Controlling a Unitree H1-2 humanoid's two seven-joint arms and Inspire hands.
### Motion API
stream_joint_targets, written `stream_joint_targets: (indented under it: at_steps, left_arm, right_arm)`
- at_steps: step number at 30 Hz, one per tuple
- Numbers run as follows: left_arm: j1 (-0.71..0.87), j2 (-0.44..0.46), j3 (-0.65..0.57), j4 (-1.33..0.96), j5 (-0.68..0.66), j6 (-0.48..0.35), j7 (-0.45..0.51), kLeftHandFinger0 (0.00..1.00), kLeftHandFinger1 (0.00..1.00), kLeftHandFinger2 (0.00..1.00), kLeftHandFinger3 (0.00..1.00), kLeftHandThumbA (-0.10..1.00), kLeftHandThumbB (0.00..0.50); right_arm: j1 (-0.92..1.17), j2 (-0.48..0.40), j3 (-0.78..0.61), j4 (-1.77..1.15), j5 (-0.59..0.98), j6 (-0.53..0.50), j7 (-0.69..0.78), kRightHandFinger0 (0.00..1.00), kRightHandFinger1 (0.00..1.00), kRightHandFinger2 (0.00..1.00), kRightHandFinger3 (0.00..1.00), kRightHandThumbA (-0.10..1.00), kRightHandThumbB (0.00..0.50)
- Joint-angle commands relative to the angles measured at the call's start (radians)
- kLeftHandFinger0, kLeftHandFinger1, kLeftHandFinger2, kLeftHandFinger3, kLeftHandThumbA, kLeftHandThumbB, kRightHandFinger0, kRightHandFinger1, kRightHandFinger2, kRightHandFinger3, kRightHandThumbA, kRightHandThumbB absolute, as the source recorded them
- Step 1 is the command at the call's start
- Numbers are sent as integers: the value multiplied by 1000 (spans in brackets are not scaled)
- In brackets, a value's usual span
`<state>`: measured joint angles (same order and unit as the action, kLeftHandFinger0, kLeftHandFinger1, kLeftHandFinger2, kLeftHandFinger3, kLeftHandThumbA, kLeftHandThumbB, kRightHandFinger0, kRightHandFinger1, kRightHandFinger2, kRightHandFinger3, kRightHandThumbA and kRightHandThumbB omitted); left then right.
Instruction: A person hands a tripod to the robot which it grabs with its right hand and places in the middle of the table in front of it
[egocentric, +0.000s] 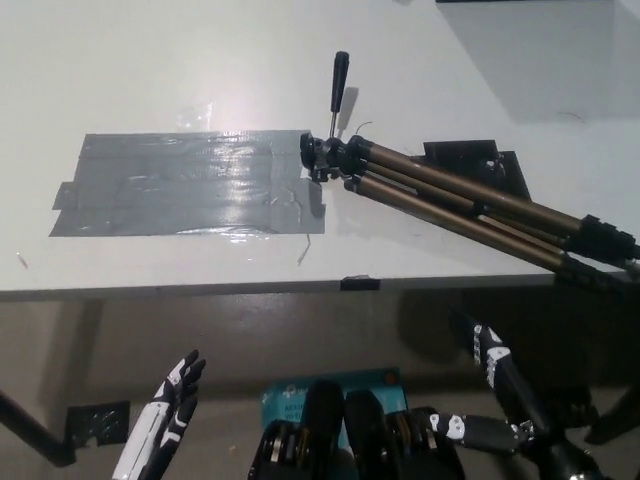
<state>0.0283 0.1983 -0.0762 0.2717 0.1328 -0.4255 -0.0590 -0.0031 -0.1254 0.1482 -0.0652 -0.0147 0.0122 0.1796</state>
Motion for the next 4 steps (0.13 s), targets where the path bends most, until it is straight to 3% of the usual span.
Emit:
stream_joint_targets:
  at_steps: [1,4]
  left_arm:
    - [-1,5,-2,-23,6,-44,3,1000,1000,1000,1000,965,284]
    - [0,3,0,-25,7,-39,3,1000,1000,1000,1000,966,294]
  right_arm:
    - [-29,14,-28,55,64,-63,14,1000,1000,1000,1000,896,175]
    - [-30,13,-27,57,57,-66,18,1000,1000,1000,1000,892,182]
